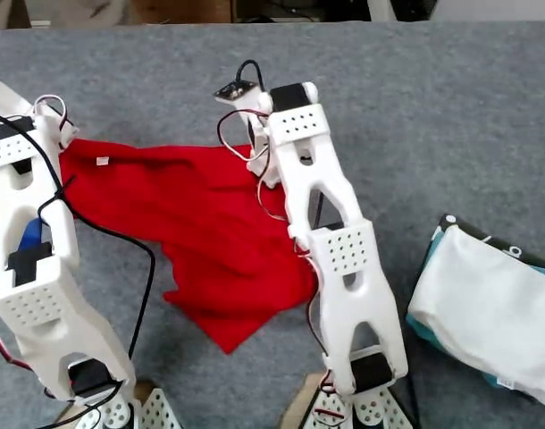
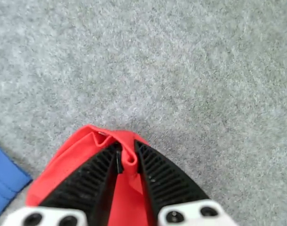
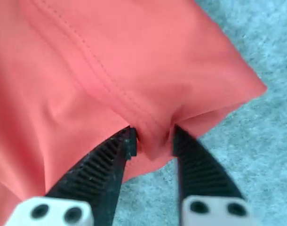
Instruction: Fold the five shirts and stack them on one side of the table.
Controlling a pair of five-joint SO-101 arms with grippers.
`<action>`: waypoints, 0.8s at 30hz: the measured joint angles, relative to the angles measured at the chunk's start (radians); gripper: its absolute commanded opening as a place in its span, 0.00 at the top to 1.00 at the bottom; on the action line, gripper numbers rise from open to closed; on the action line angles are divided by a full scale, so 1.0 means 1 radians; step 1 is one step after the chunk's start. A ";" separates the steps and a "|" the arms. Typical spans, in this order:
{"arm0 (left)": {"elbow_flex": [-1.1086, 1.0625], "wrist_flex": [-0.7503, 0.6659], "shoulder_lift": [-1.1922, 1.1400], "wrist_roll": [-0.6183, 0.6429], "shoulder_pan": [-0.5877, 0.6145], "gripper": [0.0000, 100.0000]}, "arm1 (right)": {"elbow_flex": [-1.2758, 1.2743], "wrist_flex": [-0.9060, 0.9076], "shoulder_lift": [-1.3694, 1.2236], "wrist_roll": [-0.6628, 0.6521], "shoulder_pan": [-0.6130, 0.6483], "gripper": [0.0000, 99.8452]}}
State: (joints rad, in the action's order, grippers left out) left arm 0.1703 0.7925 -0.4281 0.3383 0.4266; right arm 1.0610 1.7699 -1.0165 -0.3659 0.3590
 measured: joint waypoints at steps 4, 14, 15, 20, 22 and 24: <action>0.000 0.000 0.000 -0.012 0.000 0.98 | 0.000 0.000 0.000 0.000 0.002 0.98; 0.000 0.000 0.000 -0.012 0.000 0.98 | 0.000 0.000 0.000 0.000 0.002 0.98; 0.000 0.000 0.000 -0.012 0.000 0.98 | 0.000 0.000 0.000 0.000 0.002 0.99; 0.000 0.000 0.000 -0.012 0.000 0.98 | 0.003 0.000 0.000 0.000 0.002 0.99; 0.000 0.000 0.000 -0.012 0.000 0.98 | 0.023 0.000 0.021 0.000 0.002 0.99; 0.003 0.000 0.000 -0.012 0.000 0.98 | 0.040 0.000 0.068 0.000 0.002 0.99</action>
State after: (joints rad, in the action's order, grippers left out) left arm 0.1734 0.7925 -0.4281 0.3261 0.4266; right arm 1.1009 1.7699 -0.9490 -0.3659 0.3606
